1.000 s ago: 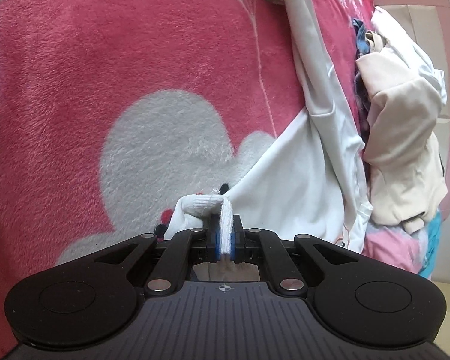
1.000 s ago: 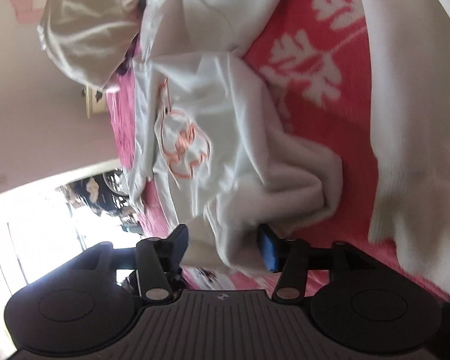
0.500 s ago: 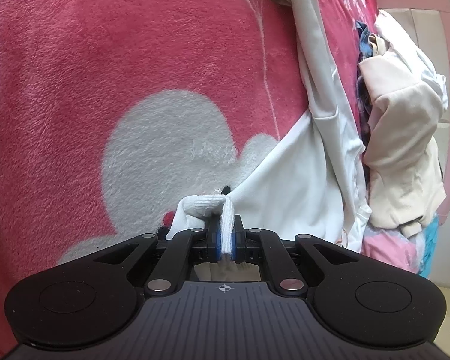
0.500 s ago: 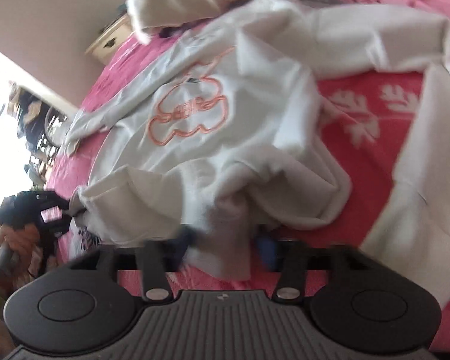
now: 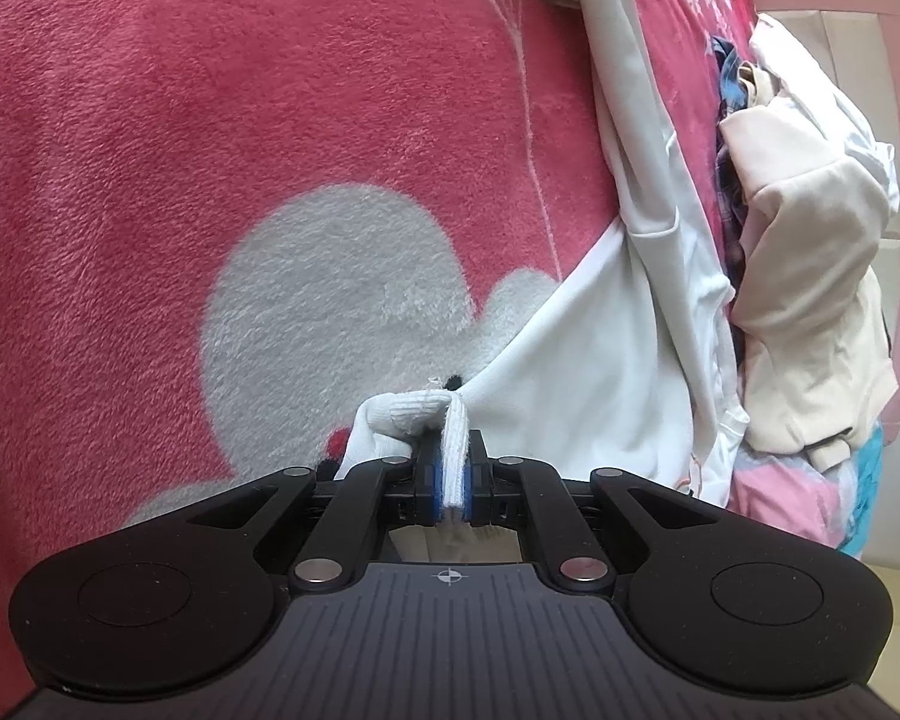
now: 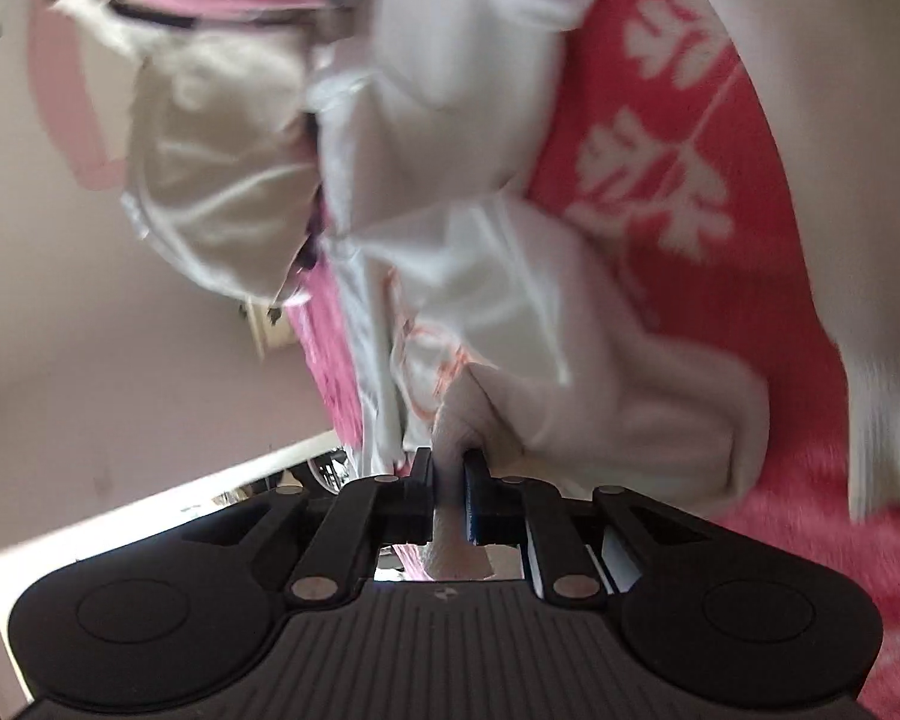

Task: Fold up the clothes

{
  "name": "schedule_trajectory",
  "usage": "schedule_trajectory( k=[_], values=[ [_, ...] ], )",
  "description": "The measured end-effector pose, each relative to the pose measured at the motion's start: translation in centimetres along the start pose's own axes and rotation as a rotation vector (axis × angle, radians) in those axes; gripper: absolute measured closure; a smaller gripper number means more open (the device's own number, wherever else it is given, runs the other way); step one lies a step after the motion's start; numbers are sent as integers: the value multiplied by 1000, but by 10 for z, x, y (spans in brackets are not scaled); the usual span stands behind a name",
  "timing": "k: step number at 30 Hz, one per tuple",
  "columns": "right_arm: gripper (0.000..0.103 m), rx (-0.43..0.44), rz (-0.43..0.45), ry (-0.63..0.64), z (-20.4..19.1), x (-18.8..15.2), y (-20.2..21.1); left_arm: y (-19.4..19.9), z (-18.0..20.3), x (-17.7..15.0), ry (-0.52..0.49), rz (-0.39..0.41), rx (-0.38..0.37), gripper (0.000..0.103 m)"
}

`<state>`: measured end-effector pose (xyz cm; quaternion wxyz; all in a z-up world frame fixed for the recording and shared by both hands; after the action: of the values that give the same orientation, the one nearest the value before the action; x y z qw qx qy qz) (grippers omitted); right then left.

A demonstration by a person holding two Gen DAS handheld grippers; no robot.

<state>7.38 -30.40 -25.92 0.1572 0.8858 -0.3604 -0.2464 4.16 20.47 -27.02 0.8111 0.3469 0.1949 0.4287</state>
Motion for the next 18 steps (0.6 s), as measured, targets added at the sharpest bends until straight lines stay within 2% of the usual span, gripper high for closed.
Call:
schedule_trajectory(
  k=[3,4,6,9,10,12,13,16,18],
  values=[
    [83,-18,-13,-34,2,9,-8,-1,0,0,-2,-1,3,98],
    [72,-23,-9,-37,0,10,-8,-1,0,0,-2,-2,5,98],
    [59,14,16,-15,-12,14,-9,-1,0,0,-4,-2,6,98],
    [57,111,83,-19,-30,21,-3,-2,-1,-1,-6,0,4,98],
    [56,120,106,13,-35,22,2,-2,-1,-1,-5,0,2,98],
    [54,58,142,162,-47,18,6,0,0,0,-7,-1,5,97],
    [52,-5,155,292,-54,12,4,0,0,1,-7,-1,5,97],
    [51,-246,190,766,-73,-19,-9,0,0,0,-6,1,6,97],
    [51,-345,179,1065,-80,-49,-22,1,1,0,-6,1,8,97]
  ],
)
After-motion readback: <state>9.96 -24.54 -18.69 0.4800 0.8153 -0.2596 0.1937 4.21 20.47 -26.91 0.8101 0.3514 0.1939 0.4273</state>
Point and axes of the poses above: each gripper's, at about its wrist camera, not at the fingertips, and y roughly against the way its jaws point, z to its right, x to its top, the point moved 7 cm from there along -y, roughly the way its jaws point, and after that the axes turned 7 degrees about z, right-handed, at the moved point
